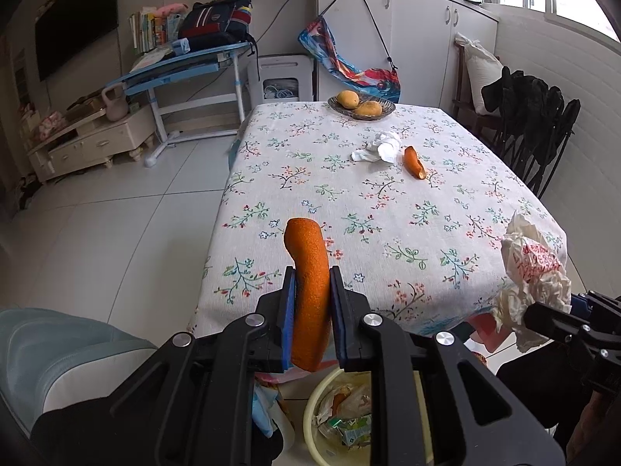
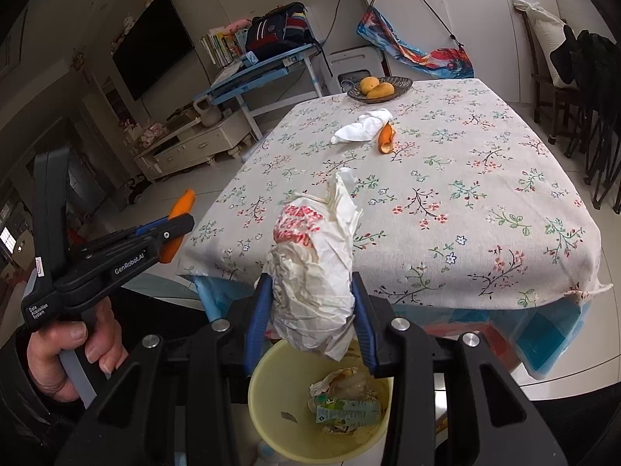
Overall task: Collect trash
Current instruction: 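Carry the white bag over the bucket and open the right tool while the left tool carries the peel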
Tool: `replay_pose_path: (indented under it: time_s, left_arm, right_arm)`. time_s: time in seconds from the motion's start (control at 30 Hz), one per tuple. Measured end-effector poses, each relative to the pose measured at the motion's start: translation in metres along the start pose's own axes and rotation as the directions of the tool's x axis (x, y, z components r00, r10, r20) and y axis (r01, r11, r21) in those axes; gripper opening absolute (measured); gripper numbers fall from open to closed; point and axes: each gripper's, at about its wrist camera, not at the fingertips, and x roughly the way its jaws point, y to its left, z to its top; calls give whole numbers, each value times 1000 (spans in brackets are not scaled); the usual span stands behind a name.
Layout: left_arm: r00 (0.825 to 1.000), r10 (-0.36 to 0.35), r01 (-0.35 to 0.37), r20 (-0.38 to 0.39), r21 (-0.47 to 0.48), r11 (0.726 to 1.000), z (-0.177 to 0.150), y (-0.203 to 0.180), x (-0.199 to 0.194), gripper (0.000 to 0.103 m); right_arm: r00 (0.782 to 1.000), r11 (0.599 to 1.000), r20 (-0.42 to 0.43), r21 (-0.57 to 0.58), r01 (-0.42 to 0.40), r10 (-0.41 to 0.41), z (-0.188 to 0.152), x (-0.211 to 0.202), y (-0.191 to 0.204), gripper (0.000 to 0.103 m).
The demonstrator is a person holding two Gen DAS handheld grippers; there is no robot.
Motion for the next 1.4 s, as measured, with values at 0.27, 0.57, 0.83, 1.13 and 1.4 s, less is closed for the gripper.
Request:
replay_pose_path:
  time_s: [0.27,0.57,0.83,1.13,1.4]
  left_arm:
    - [1000,-1,1,2,-2,1000,-6,-1,-4,16]
    - [1000,-6,6,8,2,1000,-23,-3,-16,16]
    - [1000,-6,6,10,5,1000,-23,-5,-18,16]
    - [1000,-7,7,10,5,1000,-24,-5,-18,16]
    - [1000,-18,18,15,11,1000,-22,-9,-21,16]
  right_arm:
    - [1000,1000,-11,-3,6,-6,-7,-3,3,40]
    - [999,1000,-49,-20,6,-6,-17,3,7,41]
    - [996,999,-85,-28,17,-19,-22,10,8,41]
    - [980,998,-195,-62,17,-29,-36,32,13,42]
    - [958,994,-283,-105,23,-52,-48,49,20,47]
